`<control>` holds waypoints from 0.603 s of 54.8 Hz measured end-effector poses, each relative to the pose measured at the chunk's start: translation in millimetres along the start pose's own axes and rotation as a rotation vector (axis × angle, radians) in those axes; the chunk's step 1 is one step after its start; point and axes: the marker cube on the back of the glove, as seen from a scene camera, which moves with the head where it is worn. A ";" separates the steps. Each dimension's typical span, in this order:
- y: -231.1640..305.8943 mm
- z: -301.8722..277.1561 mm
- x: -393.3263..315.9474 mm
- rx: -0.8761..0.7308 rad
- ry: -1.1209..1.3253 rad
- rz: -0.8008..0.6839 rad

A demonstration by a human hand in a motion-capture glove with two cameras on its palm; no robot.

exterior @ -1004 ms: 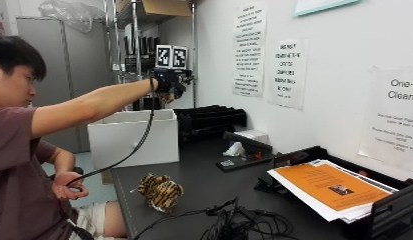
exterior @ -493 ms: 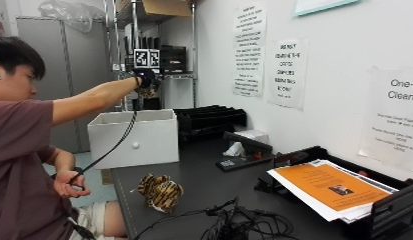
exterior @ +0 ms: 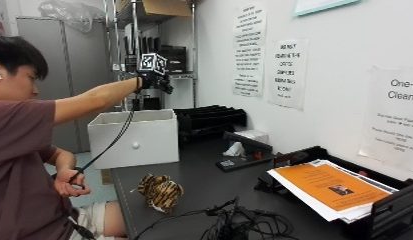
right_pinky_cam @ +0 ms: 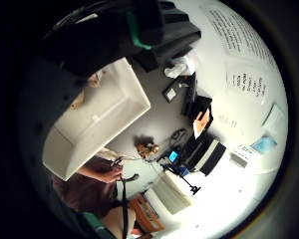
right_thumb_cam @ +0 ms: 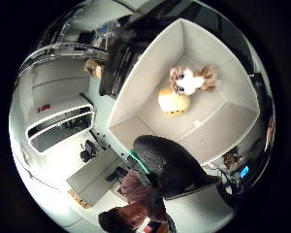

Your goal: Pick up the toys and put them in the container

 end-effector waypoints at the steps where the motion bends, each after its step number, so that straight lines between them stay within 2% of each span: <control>1: 1.2 -2.1 1.3 0.009 -0.007 0.003; 6: 14.3 -10.3 13.6 -0.002 0.023 0.021; 14: 49.5 -32.9 43.3 0.081 0.030 0.118; 19: 63.5 -46.4 53.0 0.040 0.116 0.164; 25: 115.9 -53.4 92.1 0.032 0.189 0.220; 33: 174.0 -28.7 139.5 0.014 0.246 0.280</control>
